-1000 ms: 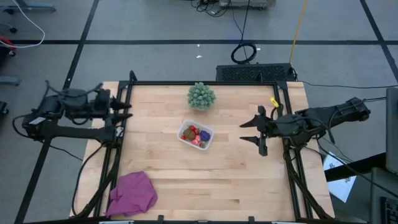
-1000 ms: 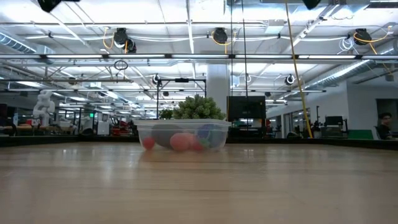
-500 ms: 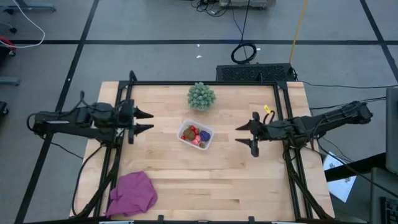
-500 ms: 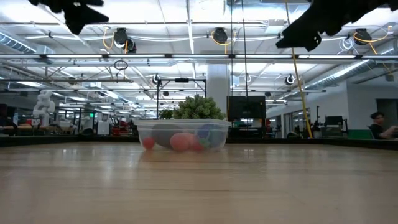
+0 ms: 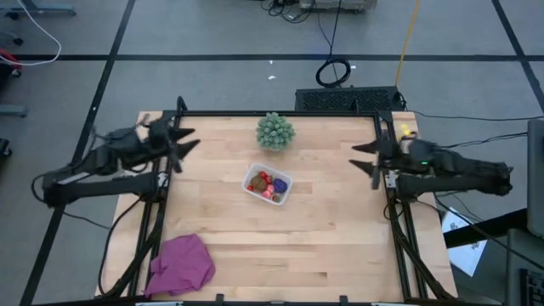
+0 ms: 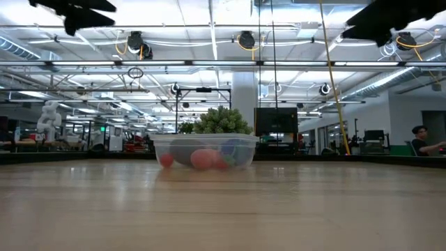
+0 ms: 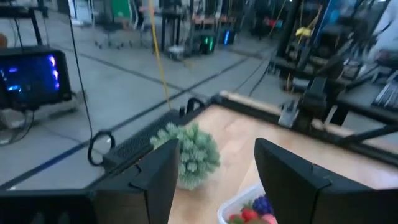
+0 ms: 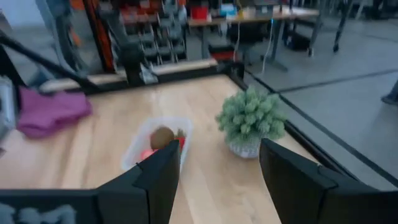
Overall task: Pick and placing Produce into tupperware
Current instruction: Return to Home Position
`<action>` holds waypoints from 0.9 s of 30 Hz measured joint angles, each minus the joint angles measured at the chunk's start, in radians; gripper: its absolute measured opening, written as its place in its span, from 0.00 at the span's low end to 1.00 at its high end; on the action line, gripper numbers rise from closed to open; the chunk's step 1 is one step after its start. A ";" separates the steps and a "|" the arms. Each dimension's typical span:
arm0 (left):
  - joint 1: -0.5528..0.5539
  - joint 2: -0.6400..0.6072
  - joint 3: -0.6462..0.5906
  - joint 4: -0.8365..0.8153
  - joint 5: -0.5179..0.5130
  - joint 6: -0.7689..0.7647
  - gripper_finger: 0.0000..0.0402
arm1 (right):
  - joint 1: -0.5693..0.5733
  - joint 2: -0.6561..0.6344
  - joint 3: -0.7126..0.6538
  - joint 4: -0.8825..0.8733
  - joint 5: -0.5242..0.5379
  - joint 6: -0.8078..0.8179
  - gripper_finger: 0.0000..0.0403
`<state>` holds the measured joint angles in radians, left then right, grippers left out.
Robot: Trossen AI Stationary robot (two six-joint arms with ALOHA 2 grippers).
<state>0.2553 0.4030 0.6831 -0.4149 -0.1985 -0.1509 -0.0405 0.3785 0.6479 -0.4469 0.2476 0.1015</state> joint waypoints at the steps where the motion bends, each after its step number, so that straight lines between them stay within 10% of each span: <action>1: 0.019 -0.026 0.009 -0.022 0.023 0.000 0.53 | 0.000 -0.046 0.000 -0.024 -0.004 0.006 0.52; 10: 0.061 -0.199 -0.004 -0.307 0.193 -0.098 0.53 | 0.002 -0.269 -0.032 -0.118 -0.113 0.044 0.52; 27: -0.049 -0.266 -0.482 0.248 0.307 -0.106 0.53 | 0.003 -0.280 -0.315 0.175 -0.189 0.070 0.52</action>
<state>0.2067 0.1374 0.2009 -0.1672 0.1087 -0.2572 -0.0376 0.0986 0.3325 -0.2715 0.0584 0.1717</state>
